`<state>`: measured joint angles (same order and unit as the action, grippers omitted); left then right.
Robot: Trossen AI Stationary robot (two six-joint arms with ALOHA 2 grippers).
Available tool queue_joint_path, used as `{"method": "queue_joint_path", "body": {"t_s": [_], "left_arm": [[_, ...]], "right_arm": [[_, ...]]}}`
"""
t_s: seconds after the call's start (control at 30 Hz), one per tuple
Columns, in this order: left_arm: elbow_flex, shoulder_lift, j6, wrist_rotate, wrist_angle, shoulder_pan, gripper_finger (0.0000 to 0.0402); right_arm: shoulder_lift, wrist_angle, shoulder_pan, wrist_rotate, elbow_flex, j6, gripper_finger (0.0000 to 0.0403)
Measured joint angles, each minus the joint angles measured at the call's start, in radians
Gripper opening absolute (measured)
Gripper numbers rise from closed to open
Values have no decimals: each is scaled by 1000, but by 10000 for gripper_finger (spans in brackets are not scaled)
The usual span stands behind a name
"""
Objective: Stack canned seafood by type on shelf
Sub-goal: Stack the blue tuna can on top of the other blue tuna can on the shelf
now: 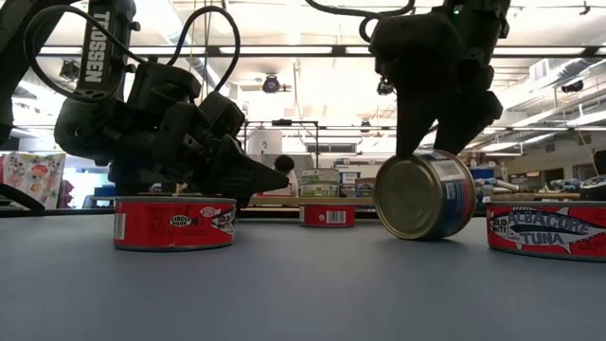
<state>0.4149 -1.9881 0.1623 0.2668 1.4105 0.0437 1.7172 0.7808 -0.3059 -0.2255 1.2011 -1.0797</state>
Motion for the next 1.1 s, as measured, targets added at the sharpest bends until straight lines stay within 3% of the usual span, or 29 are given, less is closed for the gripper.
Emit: {"method": "queue_joint_path", "body": {"t_s": [0.2, 0.43, 0.77, 1.03, 1.1], "left_arm": [[0, 0, 3, 0, 0, 0, 3], [0, 0, 6, 0, 0, 0, 3], [0, 0, 6, 0, -2, 0, 3], [0, 0, 6, 0, -3, 0, 3], [0, 0, 6, 0, -3, 0, 3]], "right_arm": [[0, 10, 0, 10, 0, -13, 357], [0, 91, 12, 9, 0, 21, 325], [0, 78, 8, -41, 0, 383, 277], [-2, 94, 7, -41, 13, 454, 193], [-2, 105, 7, -46, 35, 482, 189]]}}
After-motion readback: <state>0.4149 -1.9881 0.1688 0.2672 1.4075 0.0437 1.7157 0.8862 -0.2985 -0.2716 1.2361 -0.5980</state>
